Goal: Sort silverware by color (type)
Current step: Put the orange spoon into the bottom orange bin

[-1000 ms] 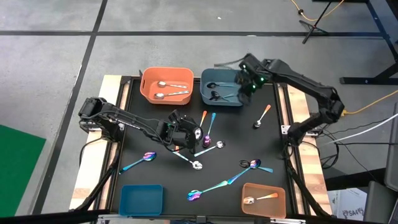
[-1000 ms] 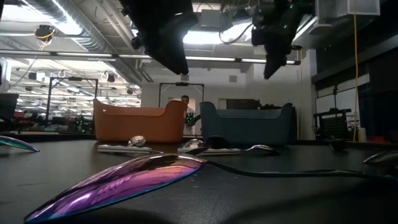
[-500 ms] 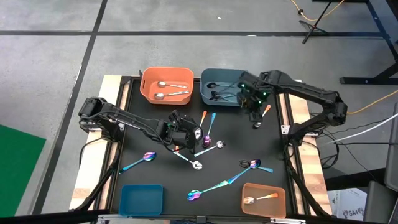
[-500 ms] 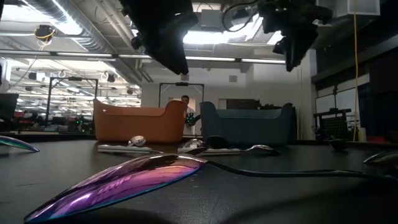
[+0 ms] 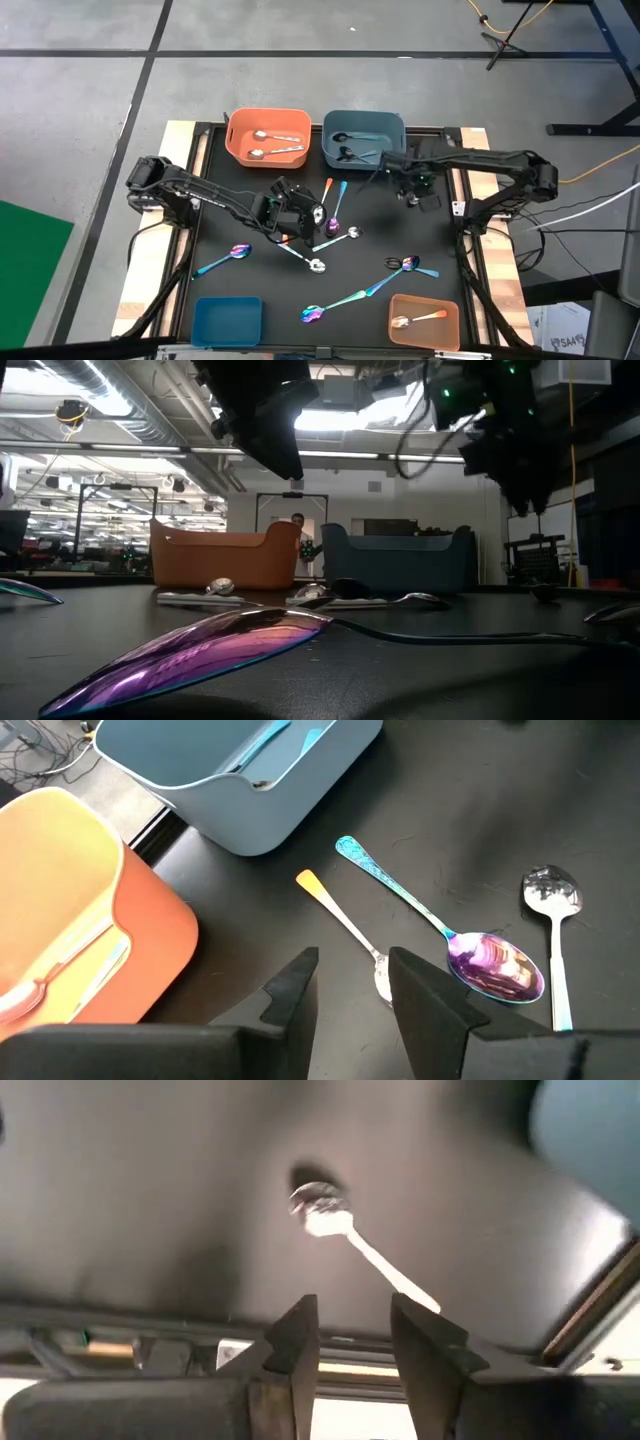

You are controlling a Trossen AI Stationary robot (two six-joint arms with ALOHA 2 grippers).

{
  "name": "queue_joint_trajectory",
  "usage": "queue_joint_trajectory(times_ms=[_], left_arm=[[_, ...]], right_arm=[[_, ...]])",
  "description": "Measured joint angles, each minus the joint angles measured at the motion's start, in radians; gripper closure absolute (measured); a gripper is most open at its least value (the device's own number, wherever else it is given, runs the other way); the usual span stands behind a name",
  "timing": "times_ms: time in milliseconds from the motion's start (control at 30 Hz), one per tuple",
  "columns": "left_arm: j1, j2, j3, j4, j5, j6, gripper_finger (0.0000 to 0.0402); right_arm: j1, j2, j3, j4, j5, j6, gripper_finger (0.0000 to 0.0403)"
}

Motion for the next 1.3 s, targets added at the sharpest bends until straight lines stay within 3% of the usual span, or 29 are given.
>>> queue_joint_trajectory(times_ms=[567,833,1300], left_arm=[[0.0,0.0,0.0,0.0,-0.004,0.0,0.0284],[0.0,0.0,0.0,0.0,-0.004,0.0,0.0284],[0.0,0.0,0.0,0.0,-0.004,0.001,0.0284]], right_arm=[[-0.001,0.001,-0.318,0.226,0.198,-0.273,0.0286],[-0.001,0.001,-0.387,0.394,0.201,-0.351,0.0286],[-0.051,0.001,-0.474,0.515,0.219,-0.38,0.0286]])
